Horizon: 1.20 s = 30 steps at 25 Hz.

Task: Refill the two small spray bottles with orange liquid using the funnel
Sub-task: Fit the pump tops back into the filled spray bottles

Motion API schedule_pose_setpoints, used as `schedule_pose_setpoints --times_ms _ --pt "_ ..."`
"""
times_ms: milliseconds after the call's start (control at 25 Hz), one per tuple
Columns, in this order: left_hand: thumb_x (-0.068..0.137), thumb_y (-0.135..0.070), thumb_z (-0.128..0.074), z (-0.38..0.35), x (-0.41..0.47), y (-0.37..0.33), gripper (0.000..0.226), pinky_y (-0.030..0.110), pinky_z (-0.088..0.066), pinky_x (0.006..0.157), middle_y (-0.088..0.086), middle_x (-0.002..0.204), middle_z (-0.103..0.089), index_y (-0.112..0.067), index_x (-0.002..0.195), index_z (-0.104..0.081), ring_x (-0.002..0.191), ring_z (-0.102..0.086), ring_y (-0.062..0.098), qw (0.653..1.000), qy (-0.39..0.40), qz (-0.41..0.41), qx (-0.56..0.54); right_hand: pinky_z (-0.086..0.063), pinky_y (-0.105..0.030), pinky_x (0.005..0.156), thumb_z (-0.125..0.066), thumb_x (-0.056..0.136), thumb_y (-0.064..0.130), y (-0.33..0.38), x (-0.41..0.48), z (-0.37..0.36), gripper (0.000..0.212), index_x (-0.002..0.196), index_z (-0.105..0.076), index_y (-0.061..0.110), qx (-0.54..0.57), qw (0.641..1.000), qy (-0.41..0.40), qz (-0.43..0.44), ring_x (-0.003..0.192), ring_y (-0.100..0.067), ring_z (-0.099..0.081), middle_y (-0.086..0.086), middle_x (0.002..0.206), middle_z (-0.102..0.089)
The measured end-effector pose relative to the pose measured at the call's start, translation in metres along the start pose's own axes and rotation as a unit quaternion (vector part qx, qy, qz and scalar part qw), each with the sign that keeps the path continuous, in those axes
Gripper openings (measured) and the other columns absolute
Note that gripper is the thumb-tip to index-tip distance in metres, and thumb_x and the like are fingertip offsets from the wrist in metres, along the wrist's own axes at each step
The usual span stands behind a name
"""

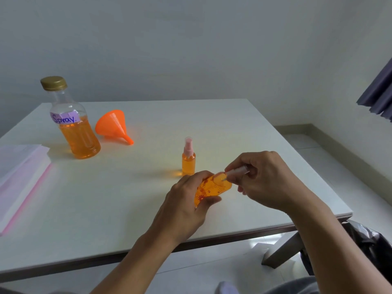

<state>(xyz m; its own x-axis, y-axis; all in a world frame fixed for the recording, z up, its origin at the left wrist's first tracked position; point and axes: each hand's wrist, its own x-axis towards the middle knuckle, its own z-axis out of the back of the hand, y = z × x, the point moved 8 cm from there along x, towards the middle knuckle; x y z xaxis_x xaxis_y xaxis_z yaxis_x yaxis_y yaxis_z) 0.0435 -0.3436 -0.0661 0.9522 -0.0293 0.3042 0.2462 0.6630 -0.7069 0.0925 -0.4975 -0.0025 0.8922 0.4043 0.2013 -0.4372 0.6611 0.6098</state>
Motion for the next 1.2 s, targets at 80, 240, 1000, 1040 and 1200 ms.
schedule_pose_setpoints --times_ms 80,240,1000,1040,1200 --pt "0.082 -0.040 -0.071 0.007 -0.002 -0.008 0.051 0.022 -0.050 0.082 -0.005 0.118 -0.063 -0.030 0.129 -0.053 0.097 -0.060 0.010 0.998 -0.051 -0.020 0.037 -0.063 -0.028 0.061 -0.076 0.089 0.016 0.005 0.001 0.000 0.007 0.093 -0.078 0.021 0.000 0.999 -0.032 -0.002 0.064 -0.004 -0.070 0.021 0.072 -0.067" --pt "0.081 -0.035 -0.074 0.013 -0.003 -0.021 0.050 0.025 -0.054 0.076 0.001 0.110 -0.068 -0.024 0.127 -0.057 0.093 -0.065 0.017 0.991 -0.097 -0.049 0.078 -0.064 -0.028 0.063 -0.075 0.089 0.016 0.005 0.003 0.002 0.010 0.099 -0.077 0.018 0.053 0.997 -0.038 -0.030 0.062 -0.009 -0.074 0.010 0.073 -0.072" --pt "0.077 -0.050 -0.069 0.011 0.007 -0.012 0.047 -0.005 -0.039 0.072 -0.031 0.108 -0.057 -0.051 0.118 -0.046 0.098 -0.057 -0.012 0.996 -0.005 0.024 -0.090 -0.061 -0.032 0.063 -0.071 0.081 0.021 -0.032 0.000 0.056 0.034 0.112 -0.072 0.007 0.387 0.907 -0.159 -0.042 0.078 -0.029 -0.077 -0.013 0.098 -0.079" --pt "0.077 -0.052 -0.069 0.008 0.007 -0.011 0.046 -0.001 -0.042 0.076 -0.031 0.109 -0.058 -0.052 0.117 -0.046 0.101 -0.058 -0.010 0.994 0.004 0.029 -0.104 -0.061 -0.031 0.061 -0.072 0.082 0.017 -0.038 -0.001 0.060 0.031 0.112 -0.072 0.007 0.389 0.905 -0.166 -0.052 0.076 -0.029 -0.076 -0.013 0.097 -0.079" --pt "0.079 -0.052 -0.069 -0.002 0.005 -0.012 0.055 0.029 -0.054 0.094 -0.023 0.119 -0.061 -0.050 0.127 -0.045 0.109 -0.063 0.004 0.981 0.044 0.049 -0.182 -0.063 -0.028 0.060 -0.072 0.091 0.009 -0.052 0.000 0.039 0.018 0.107 -0.072 0.019 0.134 0.984 -0.091 -0.074 0.070 -0.013 -0.076 -0.001 0.088 -0.079"
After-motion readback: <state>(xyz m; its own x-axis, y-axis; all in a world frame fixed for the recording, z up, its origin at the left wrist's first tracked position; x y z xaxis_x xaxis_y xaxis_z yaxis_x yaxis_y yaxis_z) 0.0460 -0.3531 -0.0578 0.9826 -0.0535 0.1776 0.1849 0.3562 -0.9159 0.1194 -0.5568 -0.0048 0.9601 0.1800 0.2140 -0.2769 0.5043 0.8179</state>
